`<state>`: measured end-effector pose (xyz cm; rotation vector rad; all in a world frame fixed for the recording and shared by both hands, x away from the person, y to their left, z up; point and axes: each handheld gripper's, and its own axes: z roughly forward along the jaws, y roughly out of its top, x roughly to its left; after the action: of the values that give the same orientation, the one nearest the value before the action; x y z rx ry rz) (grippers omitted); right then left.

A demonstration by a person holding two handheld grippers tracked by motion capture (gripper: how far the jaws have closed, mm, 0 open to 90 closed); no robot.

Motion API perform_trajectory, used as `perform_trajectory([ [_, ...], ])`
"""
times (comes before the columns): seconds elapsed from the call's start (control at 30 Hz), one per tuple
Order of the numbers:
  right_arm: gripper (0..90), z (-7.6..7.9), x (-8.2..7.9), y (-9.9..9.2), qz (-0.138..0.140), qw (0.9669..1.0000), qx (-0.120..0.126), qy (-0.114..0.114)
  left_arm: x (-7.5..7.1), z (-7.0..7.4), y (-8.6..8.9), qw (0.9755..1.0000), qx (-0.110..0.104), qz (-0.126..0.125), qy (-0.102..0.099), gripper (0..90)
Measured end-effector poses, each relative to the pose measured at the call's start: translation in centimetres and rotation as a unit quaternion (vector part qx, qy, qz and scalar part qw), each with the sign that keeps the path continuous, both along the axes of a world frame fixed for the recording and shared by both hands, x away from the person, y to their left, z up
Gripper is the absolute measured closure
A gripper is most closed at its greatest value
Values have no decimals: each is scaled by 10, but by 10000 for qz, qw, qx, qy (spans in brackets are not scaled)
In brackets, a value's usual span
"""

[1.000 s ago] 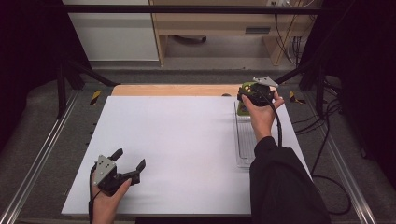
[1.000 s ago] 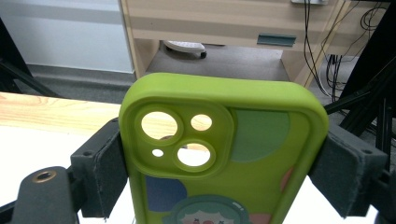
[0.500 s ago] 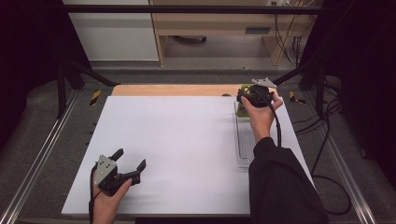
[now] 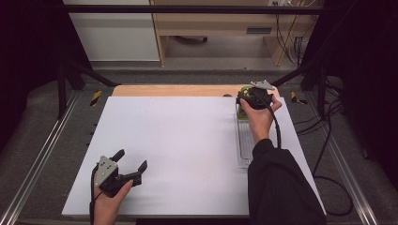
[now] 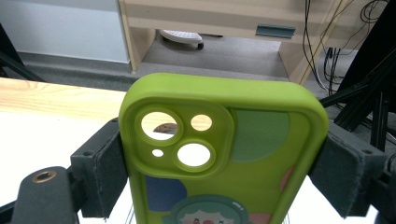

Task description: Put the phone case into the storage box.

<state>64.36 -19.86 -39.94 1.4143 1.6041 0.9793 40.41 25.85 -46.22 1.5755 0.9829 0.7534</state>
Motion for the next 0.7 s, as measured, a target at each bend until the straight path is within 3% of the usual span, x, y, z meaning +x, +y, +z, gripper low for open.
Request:
perform_trajectory([
  [0.7, 155, -5, 3, 1, 65, 9999, 48, 114, 0, 0, -1, 10000, 25, -14, 8, 42],
])
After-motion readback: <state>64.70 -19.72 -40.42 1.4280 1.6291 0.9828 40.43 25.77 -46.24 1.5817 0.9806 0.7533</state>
